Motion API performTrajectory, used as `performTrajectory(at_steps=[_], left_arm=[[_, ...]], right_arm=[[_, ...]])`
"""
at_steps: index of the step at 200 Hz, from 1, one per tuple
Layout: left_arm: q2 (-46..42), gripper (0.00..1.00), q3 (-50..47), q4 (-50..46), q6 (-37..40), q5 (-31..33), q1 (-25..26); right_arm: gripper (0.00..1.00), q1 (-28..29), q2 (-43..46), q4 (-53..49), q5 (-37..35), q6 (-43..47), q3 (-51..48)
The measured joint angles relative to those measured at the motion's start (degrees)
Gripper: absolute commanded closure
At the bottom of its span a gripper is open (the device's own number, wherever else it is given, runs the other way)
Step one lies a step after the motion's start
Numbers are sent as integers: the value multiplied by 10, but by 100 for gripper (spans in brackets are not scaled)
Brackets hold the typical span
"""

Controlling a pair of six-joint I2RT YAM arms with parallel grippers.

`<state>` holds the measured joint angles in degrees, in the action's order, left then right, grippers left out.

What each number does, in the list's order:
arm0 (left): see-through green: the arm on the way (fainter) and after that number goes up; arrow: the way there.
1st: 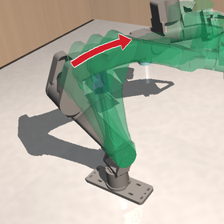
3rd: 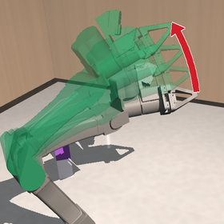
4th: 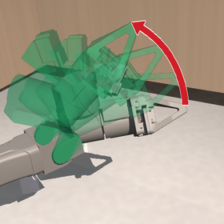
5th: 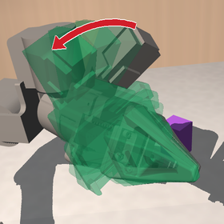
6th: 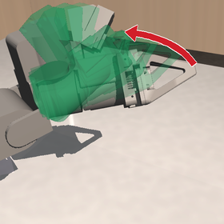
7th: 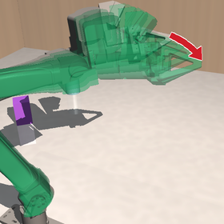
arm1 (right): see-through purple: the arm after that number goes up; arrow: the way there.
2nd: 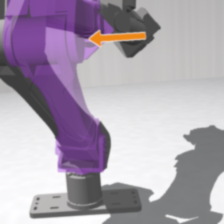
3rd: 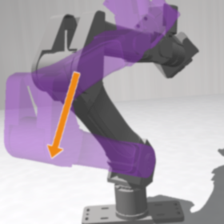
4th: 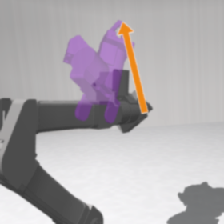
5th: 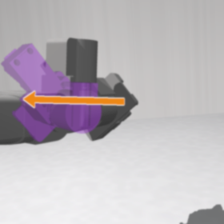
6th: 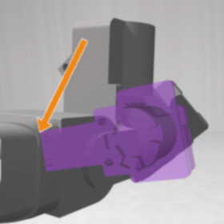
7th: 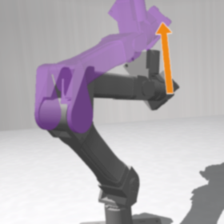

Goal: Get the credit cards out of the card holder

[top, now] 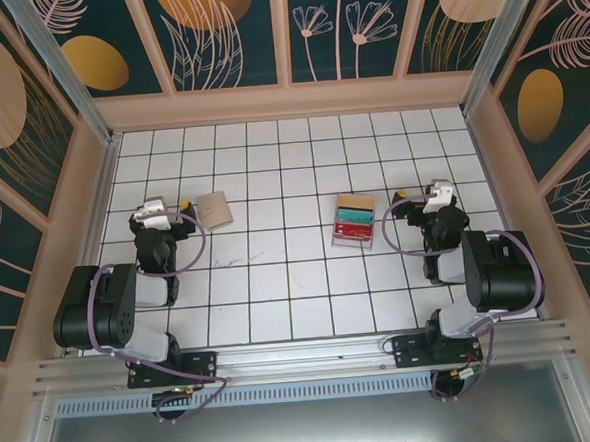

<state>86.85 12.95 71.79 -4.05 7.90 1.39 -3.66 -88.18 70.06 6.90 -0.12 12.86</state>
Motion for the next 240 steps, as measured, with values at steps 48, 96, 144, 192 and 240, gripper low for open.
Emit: performTrajectory(at_steps=[48, 96, 144, 192, 240], left_arm=[[0, 1, 0, 0, 0, 1, 0], [-81, 1, 120, -230, -28, 59, 0], [-150, 1, 308, -493, -150, 122, 0], [-106, 21, 346, -639, -238, 40, 0], [-7, 35, 393, -763, -276, -9, 34]], right_arm=[[1, 0, 0, 0, 0, 0, 0], [1, 3, 64, -120, -13, -10, 38], [1, 2, 182, -252, -53, -112, 92], [1, -7, 222, -416, -64, -230, 178], [1, 37, 221, -502, -42, -247, 229]])
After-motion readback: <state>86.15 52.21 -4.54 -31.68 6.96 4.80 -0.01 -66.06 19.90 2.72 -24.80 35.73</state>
